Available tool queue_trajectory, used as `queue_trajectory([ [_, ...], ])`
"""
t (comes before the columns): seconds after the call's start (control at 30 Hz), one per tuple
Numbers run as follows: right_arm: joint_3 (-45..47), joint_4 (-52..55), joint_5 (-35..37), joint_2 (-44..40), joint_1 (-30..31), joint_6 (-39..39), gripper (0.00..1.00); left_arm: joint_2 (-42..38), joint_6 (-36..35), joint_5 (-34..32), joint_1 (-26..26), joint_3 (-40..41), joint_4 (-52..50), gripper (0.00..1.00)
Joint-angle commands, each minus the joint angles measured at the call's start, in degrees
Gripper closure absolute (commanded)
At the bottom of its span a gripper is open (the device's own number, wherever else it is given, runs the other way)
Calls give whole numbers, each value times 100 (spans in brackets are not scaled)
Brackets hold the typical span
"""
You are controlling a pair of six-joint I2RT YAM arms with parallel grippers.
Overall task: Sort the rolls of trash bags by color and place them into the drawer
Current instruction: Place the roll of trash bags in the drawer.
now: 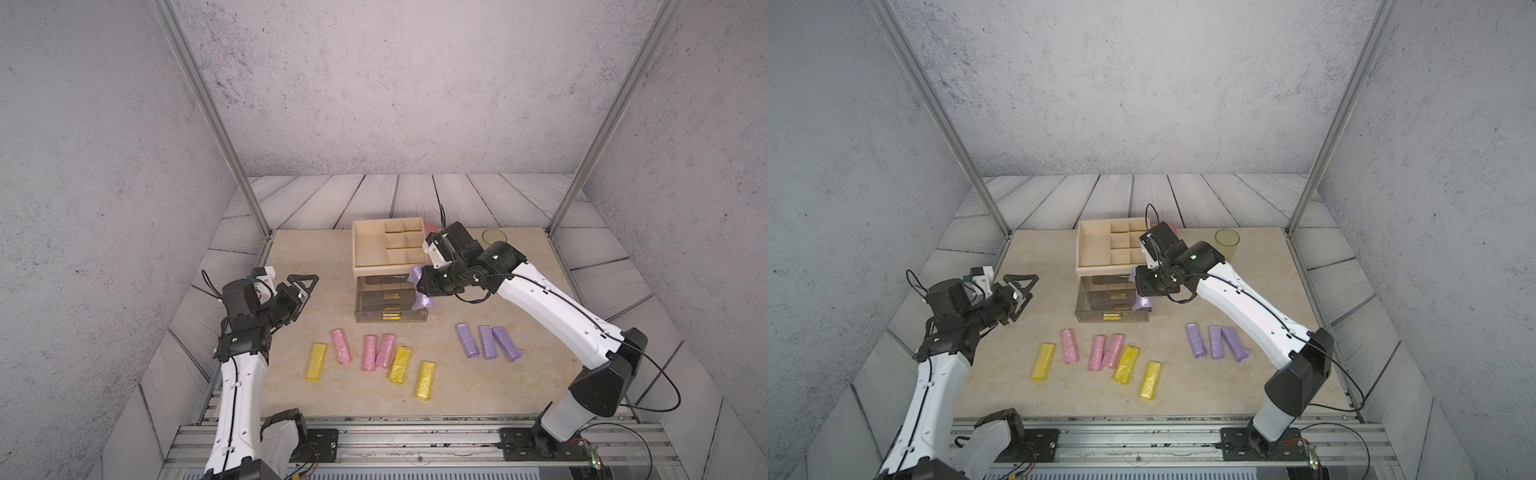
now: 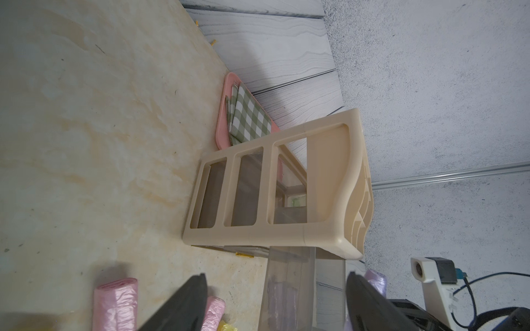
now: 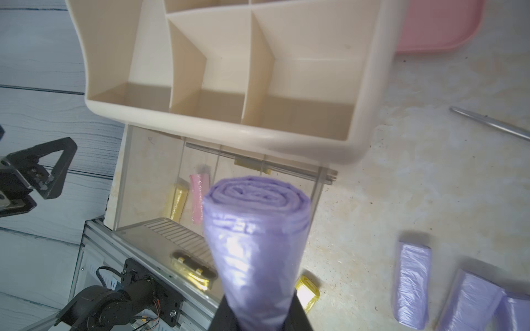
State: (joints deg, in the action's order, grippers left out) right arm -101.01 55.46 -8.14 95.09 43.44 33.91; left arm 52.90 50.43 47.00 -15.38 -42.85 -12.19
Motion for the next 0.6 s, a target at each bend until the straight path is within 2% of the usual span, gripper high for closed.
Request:
queue_trajectory([
  [0.0, -271, -251, -241, 168, 10, 103, 82, -9, -14, 142, -62, 58, 75, 18],
  [0.27, -672, -180, -184, 617, 114, -173, 82, 90, -23, 193, -62, 101, 162, 18],
  [0.43, -1024, 96, 104, 803, 208, -1219, 87, 119, -15, 239, -62, 75, 181, 18],
  [0.57, -1376, 293, 151, 827, 243, -2344, 86, 94, 10, 251, -62, 65, 181, 18],
])
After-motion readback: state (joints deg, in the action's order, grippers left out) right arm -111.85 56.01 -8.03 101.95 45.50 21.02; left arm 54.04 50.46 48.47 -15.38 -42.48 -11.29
